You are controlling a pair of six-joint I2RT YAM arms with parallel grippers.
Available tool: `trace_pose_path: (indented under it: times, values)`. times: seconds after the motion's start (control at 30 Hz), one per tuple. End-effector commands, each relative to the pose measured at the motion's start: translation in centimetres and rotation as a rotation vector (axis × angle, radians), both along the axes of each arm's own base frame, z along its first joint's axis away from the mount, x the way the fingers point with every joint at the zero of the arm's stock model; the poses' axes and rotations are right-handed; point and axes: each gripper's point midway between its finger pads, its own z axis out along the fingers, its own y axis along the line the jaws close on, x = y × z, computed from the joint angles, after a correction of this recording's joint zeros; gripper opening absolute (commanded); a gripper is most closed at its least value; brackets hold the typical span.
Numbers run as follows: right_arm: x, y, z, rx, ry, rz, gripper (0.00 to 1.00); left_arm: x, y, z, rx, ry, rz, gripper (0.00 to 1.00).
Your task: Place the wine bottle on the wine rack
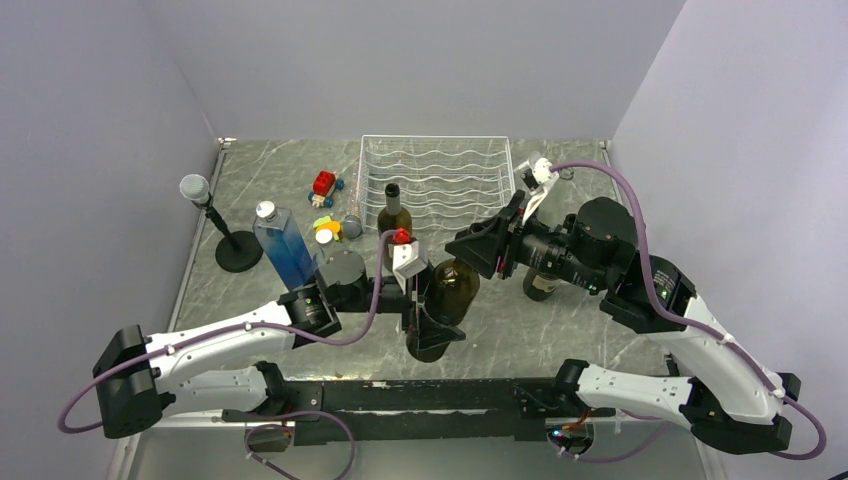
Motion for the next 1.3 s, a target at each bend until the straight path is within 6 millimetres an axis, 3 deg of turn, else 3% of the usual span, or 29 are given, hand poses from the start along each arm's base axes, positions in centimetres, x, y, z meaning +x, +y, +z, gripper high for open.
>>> trace_pose_path:
  times: [0.0,0.07,0.17,0.23,0.27,0.3,0.33,0.37,0.43,0.6,0.87,1.03,1.27]
  values:
    - [-1.8,-0.9,9.7,0.323,-0.113,0.040,0.00,-0.3,-0.6,-0.2,0.028,-0.046,-0.031,0.99]
    - [-1.8,-1.0,9.7,0.322,-0.115,0.039,0.00,-0.4,-0.7,-0.2,0.033,-0.053,-0.034,0.95]
    - [-1.8,-1.2,9.7,0.320,-0.114,0.032,0.00,0.1,-0.7,0.1,0.032,-0.062,-0.009,0.68]
    - [-1.8,-1.1,9.3,0.308,-0.104,0.032,0.00,0.3,-0.6,0.7,0.022,-0.079,0.005,0.41]
    - [-1.7,-1.1,9.1,0.300,-0.099,0.029,0.00,0.4,-0.5,1.1,0.016,-0.089,0.017,0.12]
    - [-1.6,-1.0,8.6,0.286,-0.092,0.024,0.00,0.9,-0.4,1.4,0.016,-0.095,0.047,0.02]
    - [-1.6,-1.1,8.3,0.272,-0.090,0.020,0.00,1.6,-0.3,1.8,0.020,-0.111,0.084,0.01]
    - [-1.5,-1.2,8.0,0.248,-0.099,0.015,0.09,2.1,-0.2,2.1,0.029,-0.120,0.111,0.01]
    - [-1.2,-2.0,7.6,0.195,-0.139,-0.006,0.38,3.1,0.2,2.7,0.057,-0.163,0.165,0.01]
    - [-0.2,-4.9,7.4,0.104,-0.203,-0.123,0.98,4.4,1.6,3.3,0.162,-0.243,0.233,0.01]
    - [0.7,-6.1,6.2,-0.016,-0.165,-0.190,1.00,4.3,4.3,1.5,0.340,-0.403,0.226,0.01]
    - [1.0,-5.4,2.9,-0.160,-0.055,-0.176,0.93,3.5,5.7,-0.4,0.434,-0.518,0.173,0.01]
    - [-1.2,-3.6,-2.2,-0.359,0.058,0.014,0.83,2.9,6.5,-1.5,0.482,-0.596,0.159,0.01]
